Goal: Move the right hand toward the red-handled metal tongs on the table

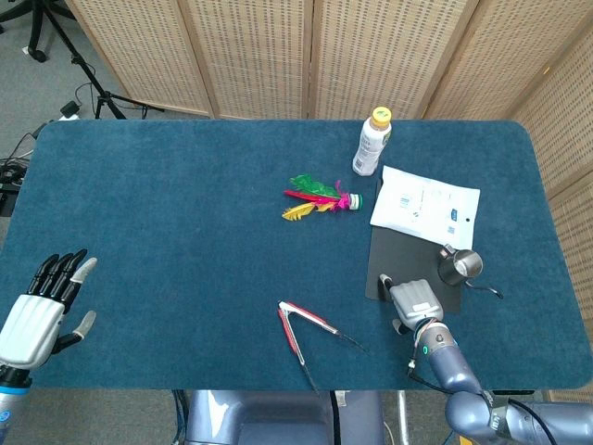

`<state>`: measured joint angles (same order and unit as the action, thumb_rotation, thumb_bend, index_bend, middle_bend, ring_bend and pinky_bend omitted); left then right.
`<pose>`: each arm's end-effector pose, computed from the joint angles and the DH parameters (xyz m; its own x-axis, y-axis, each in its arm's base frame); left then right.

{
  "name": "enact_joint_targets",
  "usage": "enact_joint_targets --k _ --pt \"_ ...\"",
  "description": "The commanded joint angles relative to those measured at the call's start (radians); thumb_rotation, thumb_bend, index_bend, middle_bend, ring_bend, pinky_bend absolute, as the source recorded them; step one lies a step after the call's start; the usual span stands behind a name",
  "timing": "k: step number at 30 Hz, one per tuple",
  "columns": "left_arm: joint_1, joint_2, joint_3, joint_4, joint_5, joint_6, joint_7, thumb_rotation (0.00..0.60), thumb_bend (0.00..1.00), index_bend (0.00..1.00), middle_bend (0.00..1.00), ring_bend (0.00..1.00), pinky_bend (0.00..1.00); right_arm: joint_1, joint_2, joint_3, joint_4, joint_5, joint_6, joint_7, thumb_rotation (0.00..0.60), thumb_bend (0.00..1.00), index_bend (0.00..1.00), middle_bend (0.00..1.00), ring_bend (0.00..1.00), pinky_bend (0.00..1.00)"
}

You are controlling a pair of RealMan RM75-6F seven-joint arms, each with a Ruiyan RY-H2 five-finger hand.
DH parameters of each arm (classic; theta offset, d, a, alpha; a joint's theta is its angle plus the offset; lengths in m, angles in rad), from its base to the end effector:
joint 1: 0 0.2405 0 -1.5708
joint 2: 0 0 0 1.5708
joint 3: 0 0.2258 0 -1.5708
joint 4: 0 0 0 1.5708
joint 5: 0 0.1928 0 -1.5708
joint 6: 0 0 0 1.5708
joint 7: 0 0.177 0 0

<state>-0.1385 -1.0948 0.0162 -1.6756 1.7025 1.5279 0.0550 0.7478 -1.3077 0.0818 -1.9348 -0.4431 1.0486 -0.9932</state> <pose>-0.2269 0.2054 0.1463 0.4206 -0.0067 0.9072 0.8762 -0.2561 -0.4082 -0.1771 -0.2884 0.0118 0.6262 -0.5530 0.5496 -0.7435 -0.2112 0.6345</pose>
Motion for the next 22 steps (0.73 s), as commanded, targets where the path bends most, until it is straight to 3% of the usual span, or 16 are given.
enact_joint_targets --k 1,22 --pt "0.0 0.0 0.0 0.0 0.0 0.0 0.0 0.6 0.38 0.0 0.0 0.0 0.0 0.011 0.001 -0.013 0.01 0.008 -0.001 0.015 0.6 0.41 0.0 0.84 0.93 0.9" --pt "-0.001 0.0 0.002 -0.003 -0.001 -0.004 0.002 0.6 0.38 0.0 0.0 0.0 0.0 0.056 -0.003 -0.078 0.038 0.034 0.014 0.069 0.6 0.41 0.0 0.84 0.93 0.9"
